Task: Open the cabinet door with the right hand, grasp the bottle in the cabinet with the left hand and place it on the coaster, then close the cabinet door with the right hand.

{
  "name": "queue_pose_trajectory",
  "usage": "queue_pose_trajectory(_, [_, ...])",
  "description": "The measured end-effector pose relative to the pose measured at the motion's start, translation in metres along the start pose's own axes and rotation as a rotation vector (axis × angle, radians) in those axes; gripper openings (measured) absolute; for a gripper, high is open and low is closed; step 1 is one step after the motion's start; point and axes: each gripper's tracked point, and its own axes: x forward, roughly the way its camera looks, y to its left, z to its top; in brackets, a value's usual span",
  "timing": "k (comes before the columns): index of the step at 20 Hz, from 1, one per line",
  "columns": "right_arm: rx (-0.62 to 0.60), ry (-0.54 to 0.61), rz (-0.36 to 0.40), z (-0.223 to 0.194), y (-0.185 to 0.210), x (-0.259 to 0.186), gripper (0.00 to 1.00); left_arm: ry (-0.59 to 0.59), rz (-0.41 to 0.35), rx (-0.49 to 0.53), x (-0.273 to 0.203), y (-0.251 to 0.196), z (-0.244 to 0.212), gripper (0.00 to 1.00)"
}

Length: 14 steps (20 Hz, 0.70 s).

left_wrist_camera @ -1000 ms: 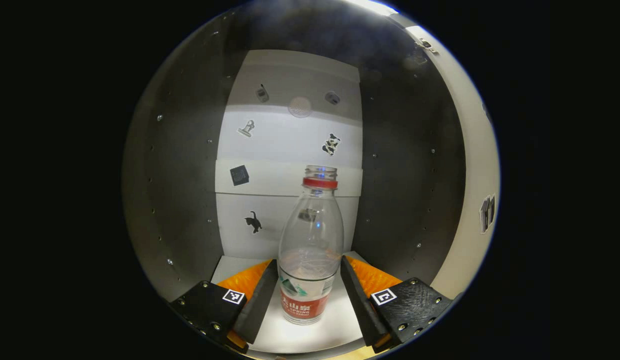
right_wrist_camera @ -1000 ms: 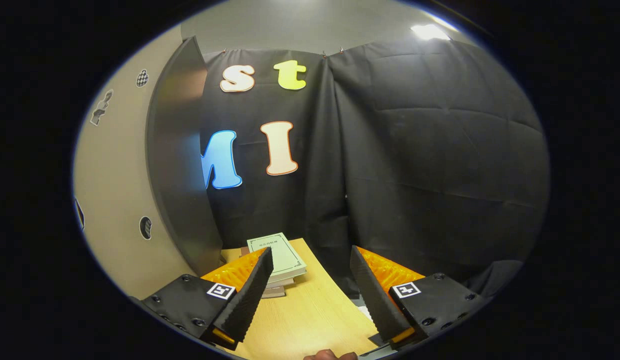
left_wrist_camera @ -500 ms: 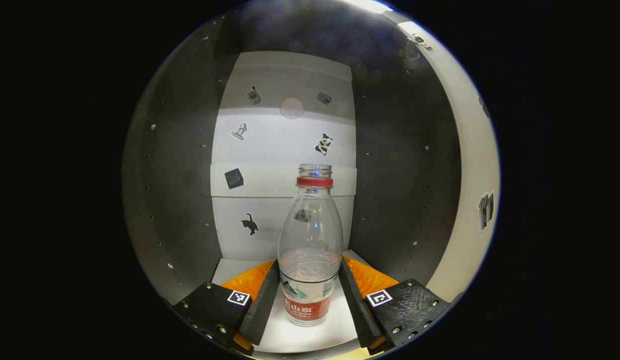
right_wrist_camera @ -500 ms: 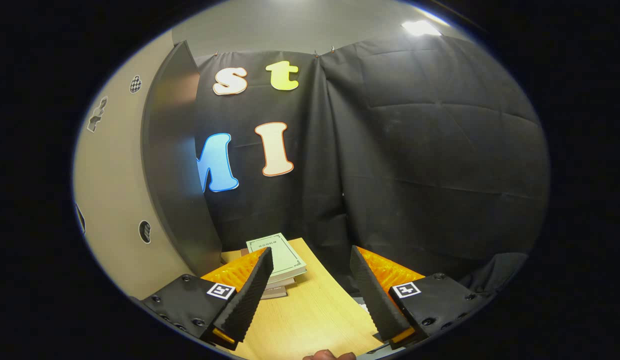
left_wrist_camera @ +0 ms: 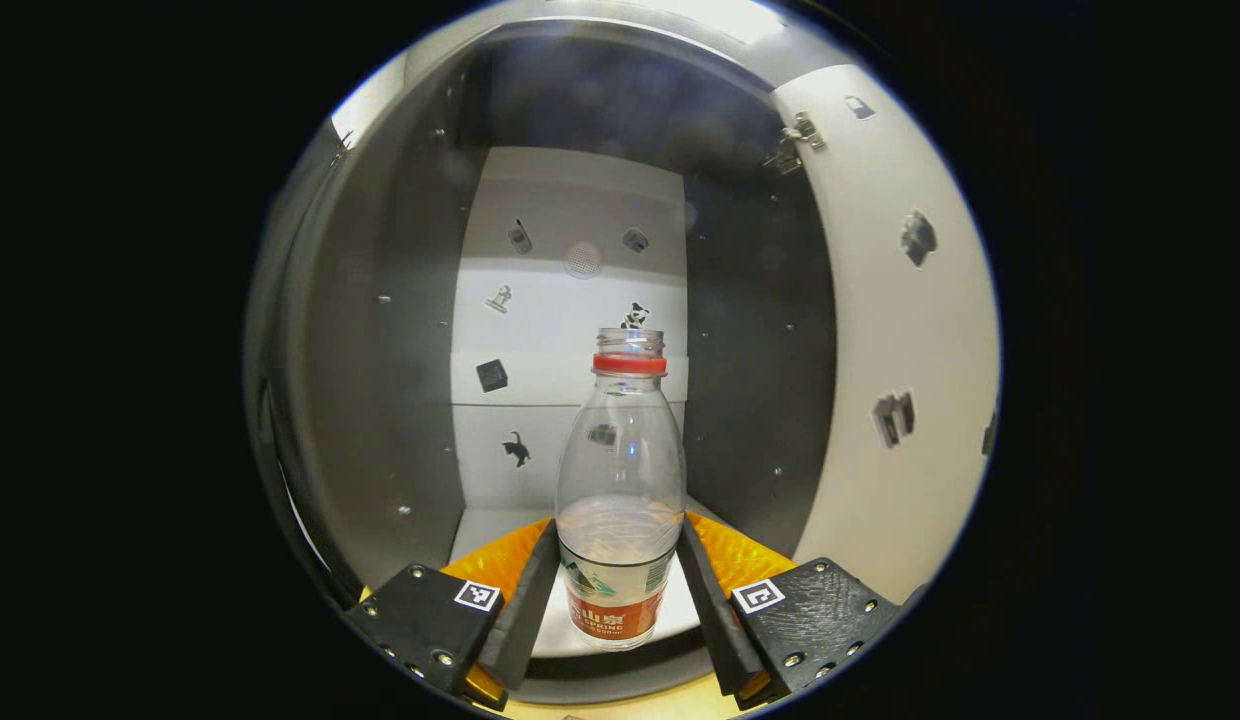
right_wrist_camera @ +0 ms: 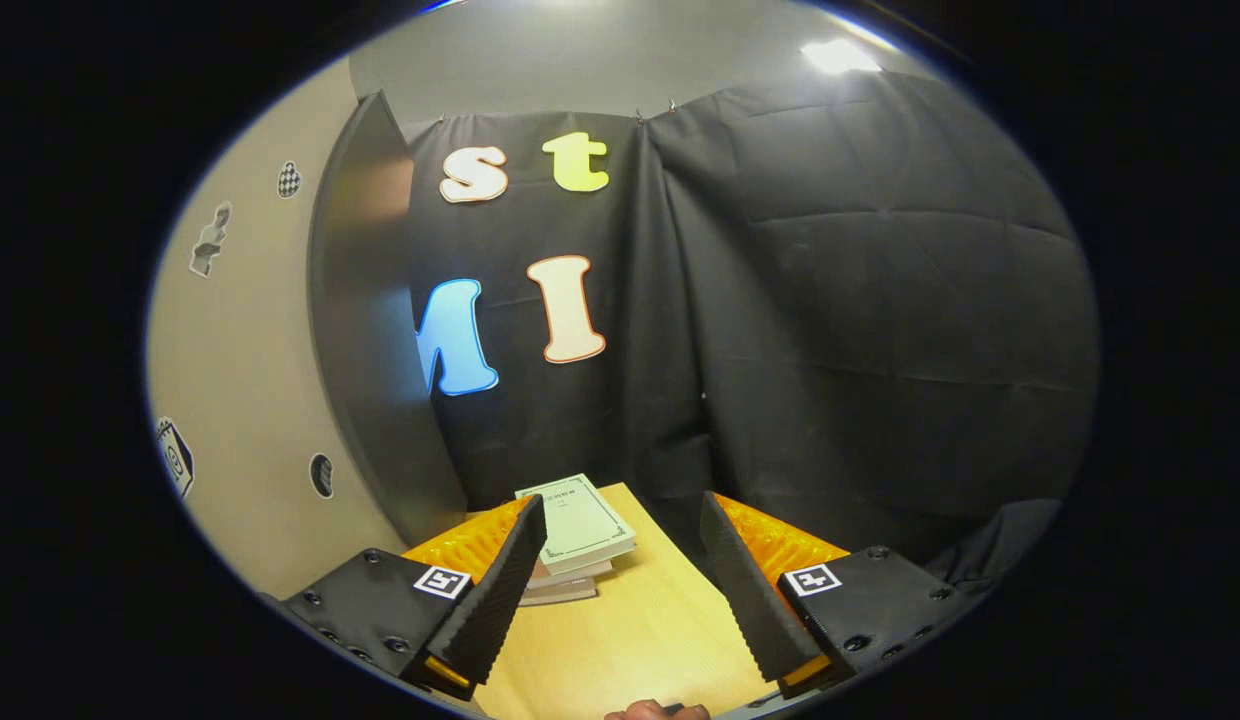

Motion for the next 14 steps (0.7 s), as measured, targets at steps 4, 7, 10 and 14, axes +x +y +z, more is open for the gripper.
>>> queue_pose_trajectory(4, [-0.017, -0.014, 0.006, -0.001, 0.009, -0.014, 0.92, 0.010, 0.010, -0.001, -0.057, 0.015, -0.021, 0.66])
queue_pose_trajectory(7, [0.003, -0.025, 0.014, -0.001, 0.017, -0.028, 0.98, 0.040, 0.029, -0.001, -0.098, 0.030, -0.050, 0.66])
queue_pose_trajectory(10, [-0.006, -0.035, 0.013, -0.004, 0.021, -0.043, 0.92, 0.064, 0.051, -0.026, -0.138, 0.043, -0.082, 0.65])
queue_pose_trajectory(14, [0.005, -0.041, 0.020, -0.008, 0.028, -0.059, 0.98, 0.101, 0.089, -0.024, -0.188, 0.062, -0.138, 0.66])
